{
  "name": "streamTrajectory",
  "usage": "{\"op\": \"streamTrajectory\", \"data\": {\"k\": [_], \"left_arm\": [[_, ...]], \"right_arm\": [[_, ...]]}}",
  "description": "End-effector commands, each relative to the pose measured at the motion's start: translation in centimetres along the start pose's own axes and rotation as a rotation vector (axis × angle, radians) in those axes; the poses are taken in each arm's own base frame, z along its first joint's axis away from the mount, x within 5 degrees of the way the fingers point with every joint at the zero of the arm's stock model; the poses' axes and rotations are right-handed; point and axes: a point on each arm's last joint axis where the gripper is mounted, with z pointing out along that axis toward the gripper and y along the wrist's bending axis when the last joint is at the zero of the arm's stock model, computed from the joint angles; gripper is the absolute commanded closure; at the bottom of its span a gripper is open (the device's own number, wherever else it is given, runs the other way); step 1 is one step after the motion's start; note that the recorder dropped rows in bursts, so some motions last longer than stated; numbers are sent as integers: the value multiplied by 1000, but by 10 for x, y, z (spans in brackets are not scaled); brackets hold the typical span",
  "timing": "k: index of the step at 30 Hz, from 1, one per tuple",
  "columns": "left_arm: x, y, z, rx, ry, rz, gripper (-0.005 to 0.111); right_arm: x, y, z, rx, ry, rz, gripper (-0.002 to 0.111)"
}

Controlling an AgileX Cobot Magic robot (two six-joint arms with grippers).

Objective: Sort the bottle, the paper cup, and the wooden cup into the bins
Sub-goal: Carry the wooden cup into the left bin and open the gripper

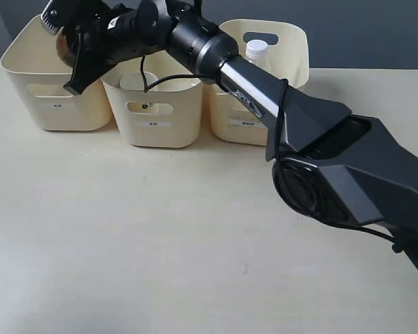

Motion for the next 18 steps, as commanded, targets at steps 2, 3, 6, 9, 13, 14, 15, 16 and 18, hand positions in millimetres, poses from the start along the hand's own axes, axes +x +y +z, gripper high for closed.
{"op": "streamTrajectory", "data": {"k": [2, 3, 6, 9, 13, 14, 15, 16, 18], "left_arm": [[-2, 0, 0, 4, -6, -5, 107], [-2, 0, 0, 4, -6, -5, 107], [-2, 0, 0, 4, -6, -5, 107], [-2, 0, 0, 4, -6, -5, 107], [-2, 0, 0, 4, -6, -5, 107], [-2, 0, 0, 4, -6, -5, 107], [-2, 0, 0, 4, -6, -5, 107], [-2, 0, 0, 4, -6, -5, 107], [-2, 0, 0, 4, -6, -5, 107]], "right_arm": [[-3, -4, -3, 13, -17, 8, 81], [-3, -4, -3, 15, -18, 8, 81], [-4, -5, -3, 22, -23, 8, 82], [-4, -5, -3, 25, -26, 8, 82], [-4, -5, -3, 29, -28, 8, 82], [-4, -5, -3, 29, -28, 8, 82], [-5, -5, -4, 28, -30, 8, 82], [-6, -6, -4, 28, -33, 9, 82], [-12, -7, -9, 29, -40, 6, 82]]}}
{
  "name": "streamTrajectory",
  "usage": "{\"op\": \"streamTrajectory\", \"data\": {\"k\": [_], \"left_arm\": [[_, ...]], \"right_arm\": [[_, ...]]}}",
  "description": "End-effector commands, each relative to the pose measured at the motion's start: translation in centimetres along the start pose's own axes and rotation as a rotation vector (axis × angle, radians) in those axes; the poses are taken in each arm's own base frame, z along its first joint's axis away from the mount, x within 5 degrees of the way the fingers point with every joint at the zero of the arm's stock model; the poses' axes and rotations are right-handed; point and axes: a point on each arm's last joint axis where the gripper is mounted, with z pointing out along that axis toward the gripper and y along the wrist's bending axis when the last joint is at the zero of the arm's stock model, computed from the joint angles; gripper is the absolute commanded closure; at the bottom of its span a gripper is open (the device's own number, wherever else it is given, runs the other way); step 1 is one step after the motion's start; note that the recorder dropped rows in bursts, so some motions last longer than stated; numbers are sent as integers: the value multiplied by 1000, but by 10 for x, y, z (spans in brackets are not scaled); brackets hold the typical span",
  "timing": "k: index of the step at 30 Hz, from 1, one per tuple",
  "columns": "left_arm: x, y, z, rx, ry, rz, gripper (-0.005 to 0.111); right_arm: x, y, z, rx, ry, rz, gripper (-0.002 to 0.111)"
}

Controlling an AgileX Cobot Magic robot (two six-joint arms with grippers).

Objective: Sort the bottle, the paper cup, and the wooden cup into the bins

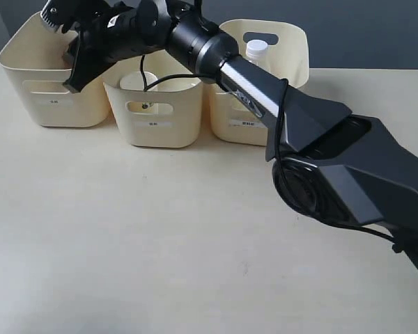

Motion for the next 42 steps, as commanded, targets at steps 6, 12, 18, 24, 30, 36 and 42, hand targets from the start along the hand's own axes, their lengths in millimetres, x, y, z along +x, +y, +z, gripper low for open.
{"op": "streamTrajectory", "data": {"k": [6, 12, 18, 24, 30, 36, 42], "left_arm": [[-2, 0, 0, 4, -6, -5, 107], [-2, 0, 0, 4, -6, -5, 107], [-2, 0, 0, 4, -6, -5, 107], [-2, 0, 0, 4, -6, -5, 107], [-2, 0, 0, 4, -6, -5, 107], [-2, 0, 0, 4, -6, -5, 107], [-2, 0, 0, 4, -6, -5, 107]], "right_arm": [[-32, -9, -27, -3, -47, 9, 82], [-61, -4, -61, -114, -5, 17, 94], [-94, 15, -98, -203, 78, -41, 109], [-133, 50, -132, -271, 119, -59, 109], [-205, 106, -197, -207, 50, -205, 109], [-247, 140, -260, -137, -38, -264, 109], [-271, 153, -320, -208, -162, -76, 109]]}}
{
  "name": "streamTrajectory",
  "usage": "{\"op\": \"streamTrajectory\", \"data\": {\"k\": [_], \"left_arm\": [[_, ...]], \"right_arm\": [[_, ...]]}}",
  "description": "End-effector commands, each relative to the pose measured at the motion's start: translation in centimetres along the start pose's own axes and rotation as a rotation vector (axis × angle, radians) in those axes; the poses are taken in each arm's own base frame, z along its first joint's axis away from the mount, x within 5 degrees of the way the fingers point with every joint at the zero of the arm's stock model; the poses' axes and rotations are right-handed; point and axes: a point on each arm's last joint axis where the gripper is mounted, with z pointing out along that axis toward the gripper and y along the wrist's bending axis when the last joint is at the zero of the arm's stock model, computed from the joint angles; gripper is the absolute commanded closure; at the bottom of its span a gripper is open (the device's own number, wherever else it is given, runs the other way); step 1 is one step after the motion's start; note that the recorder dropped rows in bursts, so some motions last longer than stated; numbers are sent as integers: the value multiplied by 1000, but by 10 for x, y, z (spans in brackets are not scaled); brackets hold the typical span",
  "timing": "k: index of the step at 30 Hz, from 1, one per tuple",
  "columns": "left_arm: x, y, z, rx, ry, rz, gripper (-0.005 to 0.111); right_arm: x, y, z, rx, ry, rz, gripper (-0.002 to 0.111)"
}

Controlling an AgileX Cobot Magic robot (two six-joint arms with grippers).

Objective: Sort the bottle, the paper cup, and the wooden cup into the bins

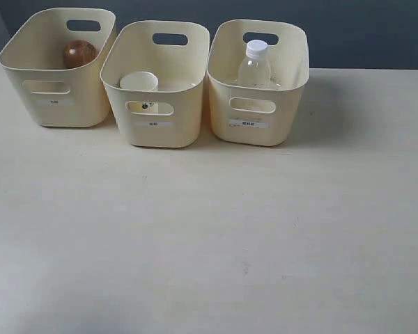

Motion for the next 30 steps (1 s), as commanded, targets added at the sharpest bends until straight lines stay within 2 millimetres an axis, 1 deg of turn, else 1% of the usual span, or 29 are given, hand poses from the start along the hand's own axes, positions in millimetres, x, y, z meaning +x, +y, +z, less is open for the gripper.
{"op": "streamTrajectory", "data": {"k": [1, 6, 15, 18, 20, 21, 22, 24, 27, 30], "left_arm": [[-2, 0, 0, 4, -6, -5, 107], [-2, 0, 0, 4, -6, -5, 107], [-2, 0, 0, 4, -6, -5, 107], [-2, 0, 0, 4, -6, -5, 107], [-2, 0, 0, 4, -6, -5, 107], [-2, 0, 0, 4, -6, -5, 107], [-2, 0, 0, 4, -6, -5, 107], [-2, 0, 0, 4, -6, -5, 107], [-2, 0, 0, 4, -6, -5, 107], [-2, 0, 0, 4, -6, -5, 107]], "right_arm": [[-11, 5, -20, -50, -65, 85, 109], [-12, 8, -19, -83, -79, 98, 109], [-12, 8, -19, -84, -80, 99, 109], [-10, 4, -18, -41, -59, 82, 109], [-11, 0, -27, 12, -52, 89, 109], [-11, -3, -33, 41, -52, 92, 109], [-14, -5, -44, 65, -62, 93, 109], [-20, -9, -72, 120, -95, 109, 109], [-25, -21, -128, 275, -142, 140, 109], [-24, -31, -190, 465, -184, 163, 109]]}}
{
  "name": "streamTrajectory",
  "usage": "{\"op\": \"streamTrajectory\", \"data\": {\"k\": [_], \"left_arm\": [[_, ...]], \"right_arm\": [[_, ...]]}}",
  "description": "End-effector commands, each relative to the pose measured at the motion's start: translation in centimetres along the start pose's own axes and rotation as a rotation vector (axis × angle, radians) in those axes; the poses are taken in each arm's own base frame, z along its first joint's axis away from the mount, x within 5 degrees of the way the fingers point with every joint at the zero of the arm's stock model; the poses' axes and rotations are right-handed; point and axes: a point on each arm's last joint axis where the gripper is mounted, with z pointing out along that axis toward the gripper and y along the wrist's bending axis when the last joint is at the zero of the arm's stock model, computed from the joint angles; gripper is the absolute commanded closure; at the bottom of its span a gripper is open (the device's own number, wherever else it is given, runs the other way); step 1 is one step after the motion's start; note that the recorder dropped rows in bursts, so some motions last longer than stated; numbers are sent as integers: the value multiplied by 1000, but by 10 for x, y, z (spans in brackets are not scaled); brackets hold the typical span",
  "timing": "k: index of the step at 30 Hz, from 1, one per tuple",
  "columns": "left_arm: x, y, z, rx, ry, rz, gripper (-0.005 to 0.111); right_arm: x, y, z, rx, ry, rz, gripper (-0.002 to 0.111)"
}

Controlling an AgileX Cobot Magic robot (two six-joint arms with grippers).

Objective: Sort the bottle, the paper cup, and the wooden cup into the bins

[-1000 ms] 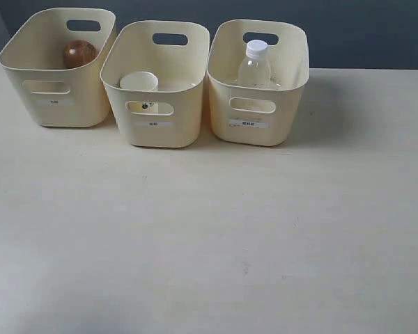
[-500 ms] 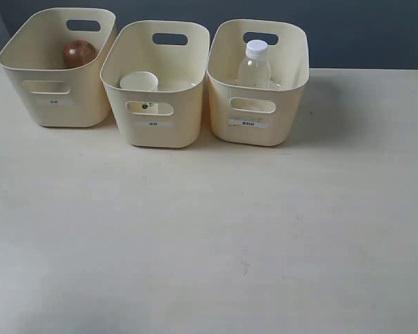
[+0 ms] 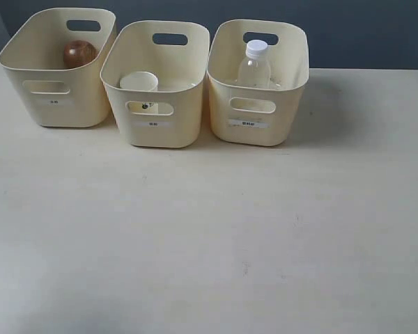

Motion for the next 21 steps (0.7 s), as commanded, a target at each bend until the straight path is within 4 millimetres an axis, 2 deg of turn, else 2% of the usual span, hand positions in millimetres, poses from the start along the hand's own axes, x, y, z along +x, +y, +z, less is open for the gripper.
{"op": "streamTrajectory", "data": {"k": [1, 3, 5, 9, 13, 15, 19, 21], "left_arm": [[-2, 0, 0, 4, -6, -5, 107], [-2, 0, 0, 4, -6, -5, 107], [-2, 0, 0, 4, -6, -5, 107], [-2, 0, 0, 4, -6, -5, 107], [-2, 0, 0, 4, -6, -5, 107], [-2, 0, 0, 4, -6, -5, 107], [-2, 0, 0, 4, -6, -5, 107], [-2, 0, 0, 4, -6, -5, 107]], "right_arm": [[-13, -37, -87, 278, -93, 37, 109], [-12, -52, -119, 353, -119, 63, 109], [-7, -66, -141, 416, -124, 87, 109], [10, -94, -159, 537, -57, 136, 109], [42, -121, -151, 598, 83, 220, 109], [66, -131, -139, 565, 176, 276, 109], [111, -144, -122, 608, 133, 336, 109], [143, -143, -118, 673, 105, 351, 109]]}}
